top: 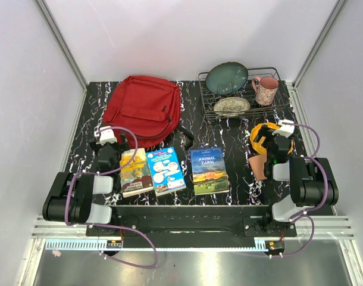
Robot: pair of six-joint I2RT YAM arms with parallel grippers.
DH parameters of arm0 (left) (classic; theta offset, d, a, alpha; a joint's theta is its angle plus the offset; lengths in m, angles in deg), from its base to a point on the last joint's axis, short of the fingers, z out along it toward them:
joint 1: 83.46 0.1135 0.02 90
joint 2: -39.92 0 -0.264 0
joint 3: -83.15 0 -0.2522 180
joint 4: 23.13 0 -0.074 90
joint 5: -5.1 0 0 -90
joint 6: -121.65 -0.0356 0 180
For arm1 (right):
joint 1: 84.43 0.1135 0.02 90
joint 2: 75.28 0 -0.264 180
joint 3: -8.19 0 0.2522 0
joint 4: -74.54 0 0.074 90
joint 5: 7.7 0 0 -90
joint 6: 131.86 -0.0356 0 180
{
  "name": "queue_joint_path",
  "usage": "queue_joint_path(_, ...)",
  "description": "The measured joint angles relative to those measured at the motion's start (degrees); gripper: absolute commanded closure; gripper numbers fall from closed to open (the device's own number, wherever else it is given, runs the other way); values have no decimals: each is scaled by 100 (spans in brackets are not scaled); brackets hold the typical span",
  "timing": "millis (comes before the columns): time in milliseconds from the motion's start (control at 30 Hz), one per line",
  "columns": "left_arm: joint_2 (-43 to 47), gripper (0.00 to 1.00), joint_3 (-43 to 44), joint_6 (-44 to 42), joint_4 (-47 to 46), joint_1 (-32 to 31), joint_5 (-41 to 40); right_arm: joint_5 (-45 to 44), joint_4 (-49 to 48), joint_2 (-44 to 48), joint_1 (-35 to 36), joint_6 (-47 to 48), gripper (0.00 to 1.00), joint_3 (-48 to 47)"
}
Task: Pack the student bag
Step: Move the student bag to the center of the board.
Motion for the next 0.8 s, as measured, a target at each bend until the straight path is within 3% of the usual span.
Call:
queue_joint_path(133,0,1,-2,-42,-20,-13,70,-46,13,4,0,-9,0,0)
queue_joint_path(233,214,1,-4,-83,140,-68,55,-177,702,345,0,-59,0,-85)
queue_joint_path(300,852,1,238,144,1263,-111,-55,-203,1517,944,2,-125,0,-243)
queue_joint_path(400,1731,1,1379,708,3434,-133,-15,-107,2649,2225,2,-363,0,-664)
queue_joint_path(467,2146,1,2055,1086,4321,-133,201,50,3263,3106,2,-769,0,-879)
queue_joint_path(633,3611,1,2118,1926,5643,-131,1296,1023,4813,4868,4,-1821,0,-1067)
queue_joint_path(800,4830,1,1934,2629,6439,-138,2072,1875,6190,4927,4,-2570,0,-1106)
